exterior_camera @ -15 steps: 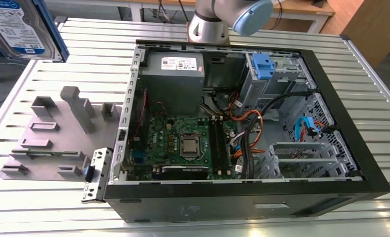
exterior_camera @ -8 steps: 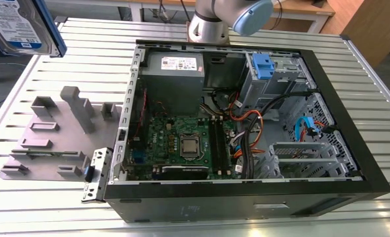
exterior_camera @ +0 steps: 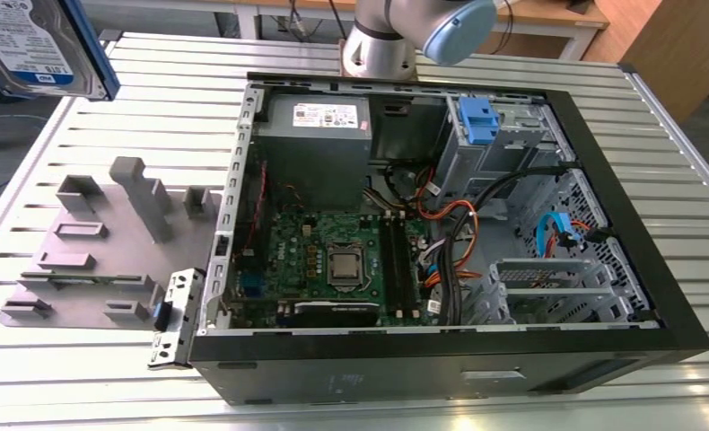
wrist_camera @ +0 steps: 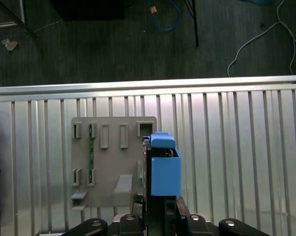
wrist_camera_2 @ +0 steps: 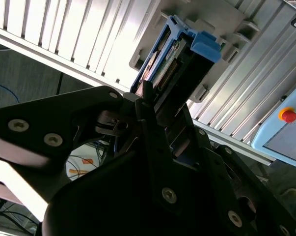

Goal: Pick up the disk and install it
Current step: 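Pick up the disk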

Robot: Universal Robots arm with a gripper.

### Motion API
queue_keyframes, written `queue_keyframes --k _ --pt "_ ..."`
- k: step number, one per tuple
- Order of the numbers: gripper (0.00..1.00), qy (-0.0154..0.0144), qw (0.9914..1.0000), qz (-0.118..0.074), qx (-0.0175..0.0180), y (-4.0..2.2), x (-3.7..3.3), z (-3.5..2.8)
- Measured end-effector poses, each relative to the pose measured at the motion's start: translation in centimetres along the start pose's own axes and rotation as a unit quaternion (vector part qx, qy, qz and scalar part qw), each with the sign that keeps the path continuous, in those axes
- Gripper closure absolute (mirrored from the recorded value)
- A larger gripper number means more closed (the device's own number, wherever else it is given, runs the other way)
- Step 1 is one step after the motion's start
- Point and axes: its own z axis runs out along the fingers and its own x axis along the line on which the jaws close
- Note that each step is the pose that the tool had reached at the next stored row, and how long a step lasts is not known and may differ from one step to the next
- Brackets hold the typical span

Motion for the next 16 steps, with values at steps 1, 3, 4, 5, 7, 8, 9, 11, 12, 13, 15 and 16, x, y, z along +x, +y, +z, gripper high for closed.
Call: queue_keyframes --k 1,3,4,5,7,8,9,11,12,13,15,16 --pt "0.65 0.0000 1.00000 0.000 0.0000 0.00 0.00 0.00" --pt "0.65 0.0000 1.00000 0.000 0.0000 0.00 0.00 -0.01" --pt "0.65 0.0000 1.00000 0.000 0.0000 0.00 0.00 -0.02" --pt "0.65 0.0000 1.00000 0.000 0.0000 -0.01 0.00 -0.01" --pt "0.65 0.0000 1.00000 0.000 0.0000 -0.15 -0.01 -0.02" --pt "0.65 0.0000 1.00000 0.000 -0.0001 -0.25 -0.02 -0.03" --pt "0.65 0.0000 1.00000 0.000 0.0000 -0.38 -0.03 -0.02" --pt "0.65 0.0000 1.00000 0.000 0.0000 -0.68 -0.04 -0.03" --pt "0.65 0.0000 1.00000 0.000 0.0000 -0.84 -0.06 -0.03" --pt "0.65 0.0000 1.00000 0.000 0.0000 -1.00 -0.07 -0.04" --pt "0.65 0.0000 1.00000 0.000 0.0000 -1.32 -0.09 -0.05" --pt "0.65 0.0000 1.00000 0.000 0.0000 -1.49 -0.10 -0.05"
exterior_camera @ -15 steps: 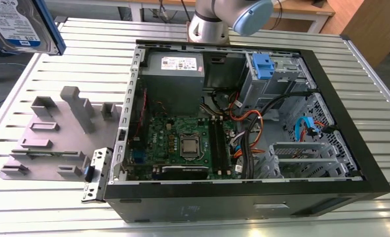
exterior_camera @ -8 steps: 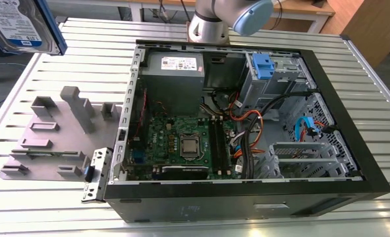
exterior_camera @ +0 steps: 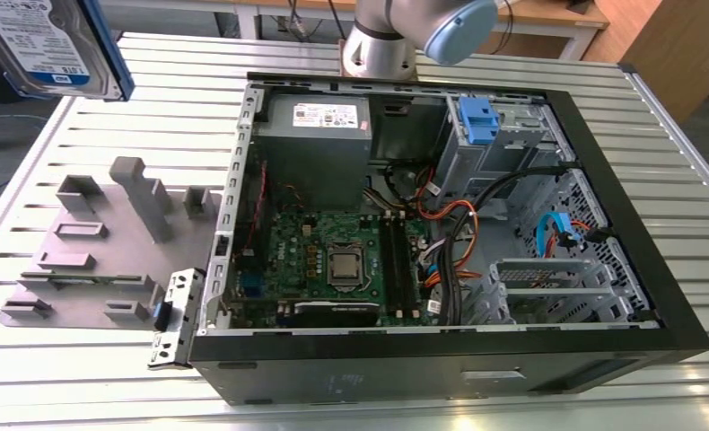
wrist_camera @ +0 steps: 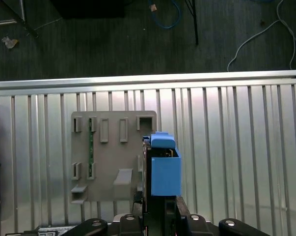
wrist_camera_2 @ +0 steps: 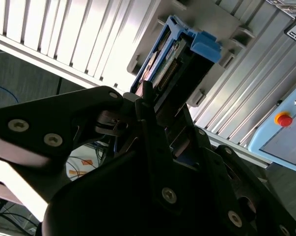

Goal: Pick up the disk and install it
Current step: 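Pick up the disk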

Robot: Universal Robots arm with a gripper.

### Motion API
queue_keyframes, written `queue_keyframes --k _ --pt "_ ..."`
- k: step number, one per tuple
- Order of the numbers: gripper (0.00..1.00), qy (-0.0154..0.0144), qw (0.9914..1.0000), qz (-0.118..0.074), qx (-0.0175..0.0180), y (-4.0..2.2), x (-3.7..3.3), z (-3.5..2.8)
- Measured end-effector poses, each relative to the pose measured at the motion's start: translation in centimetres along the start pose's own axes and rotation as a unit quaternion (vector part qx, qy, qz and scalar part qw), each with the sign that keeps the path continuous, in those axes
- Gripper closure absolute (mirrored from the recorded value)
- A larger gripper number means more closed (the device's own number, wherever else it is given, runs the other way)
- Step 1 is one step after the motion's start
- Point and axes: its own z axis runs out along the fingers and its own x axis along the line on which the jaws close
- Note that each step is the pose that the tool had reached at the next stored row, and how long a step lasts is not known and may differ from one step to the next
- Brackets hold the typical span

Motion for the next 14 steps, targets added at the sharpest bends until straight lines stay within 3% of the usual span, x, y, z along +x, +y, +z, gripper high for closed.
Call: queue_keyframes --k 10,14 --pt "0.65 0.0000 1.00000 0.000 0.0000 -1.51 -0.10 -0.04" --pt "0.65 0.0000 1.00000 0.000 0.0000 -1.58 -0.11 -0.04"
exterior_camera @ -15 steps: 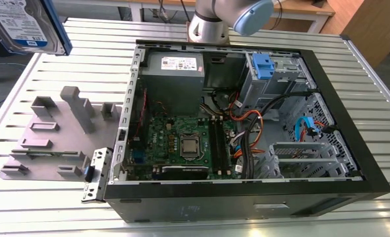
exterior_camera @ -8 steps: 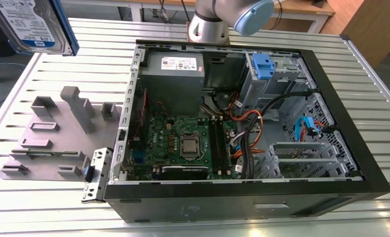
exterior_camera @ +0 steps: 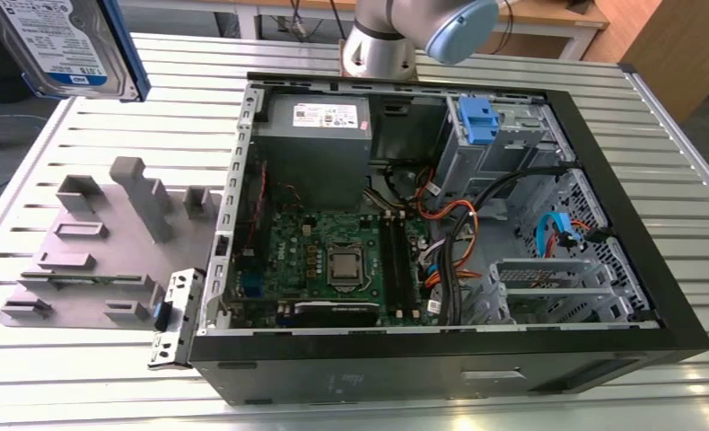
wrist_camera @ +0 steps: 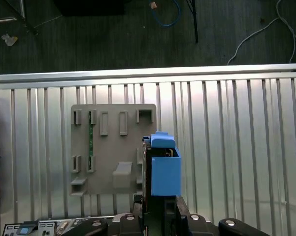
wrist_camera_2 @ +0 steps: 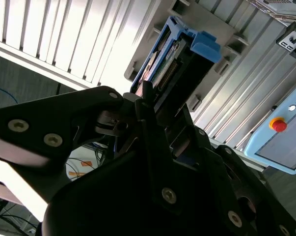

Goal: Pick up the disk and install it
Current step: 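Pick up the disk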

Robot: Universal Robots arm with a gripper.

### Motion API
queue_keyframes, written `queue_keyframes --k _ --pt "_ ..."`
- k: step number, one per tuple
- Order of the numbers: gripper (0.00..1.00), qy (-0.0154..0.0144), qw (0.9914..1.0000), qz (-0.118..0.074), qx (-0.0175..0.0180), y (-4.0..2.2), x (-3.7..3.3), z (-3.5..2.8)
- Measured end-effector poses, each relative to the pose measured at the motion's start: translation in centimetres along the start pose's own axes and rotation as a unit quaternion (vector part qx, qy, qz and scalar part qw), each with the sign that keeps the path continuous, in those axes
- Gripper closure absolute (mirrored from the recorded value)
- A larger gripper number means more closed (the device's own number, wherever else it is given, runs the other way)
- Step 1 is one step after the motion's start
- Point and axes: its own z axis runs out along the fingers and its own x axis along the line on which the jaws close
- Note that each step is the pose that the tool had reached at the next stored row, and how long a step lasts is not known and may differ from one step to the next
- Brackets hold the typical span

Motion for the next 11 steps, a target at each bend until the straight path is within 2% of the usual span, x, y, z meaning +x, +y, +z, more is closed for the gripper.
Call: queue_keyframes --k 11 --pt "0.65 0.0000 1.00000 0.000 0.0000 -0.22 -0.01 -0.01"
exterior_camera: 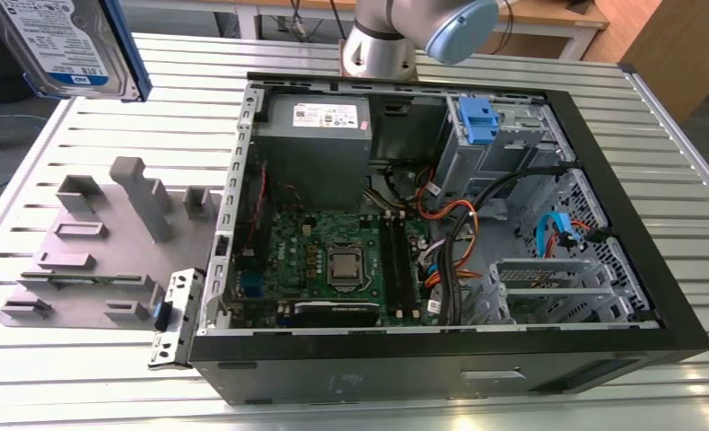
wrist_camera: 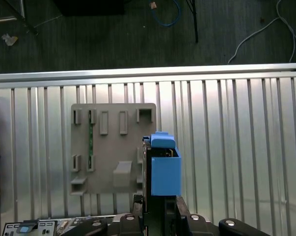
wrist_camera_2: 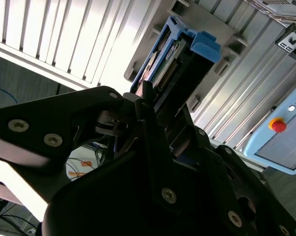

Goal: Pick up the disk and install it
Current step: 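Pick up the disk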

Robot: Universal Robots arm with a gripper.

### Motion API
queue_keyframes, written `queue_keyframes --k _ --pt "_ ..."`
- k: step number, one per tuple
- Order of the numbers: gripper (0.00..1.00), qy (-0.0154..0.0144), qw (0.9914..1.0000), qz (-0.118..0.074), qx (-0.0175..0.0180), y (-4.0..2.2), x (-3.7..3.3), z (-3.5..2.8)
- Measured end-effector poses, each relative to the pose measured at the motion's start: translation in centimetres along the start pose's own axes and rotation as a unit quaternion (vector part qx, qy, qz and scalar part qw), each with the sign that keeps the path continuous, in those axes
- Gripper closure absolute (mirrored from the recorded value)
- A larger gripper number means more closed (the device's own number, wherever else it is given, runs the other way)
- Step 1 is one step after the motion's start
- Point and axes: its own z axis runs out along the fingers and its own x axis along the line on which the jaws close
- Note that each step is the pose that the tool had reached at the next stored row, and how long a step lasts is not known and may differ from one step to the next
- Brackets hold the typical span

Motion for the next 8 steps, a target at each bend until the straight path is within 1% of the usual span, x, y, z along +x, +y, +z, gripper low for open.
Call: queue_keyframes --k 8 --pt "0.65 0.0000 1.00000 0.000 0.0000 -0.88 -0.06 -0.02"
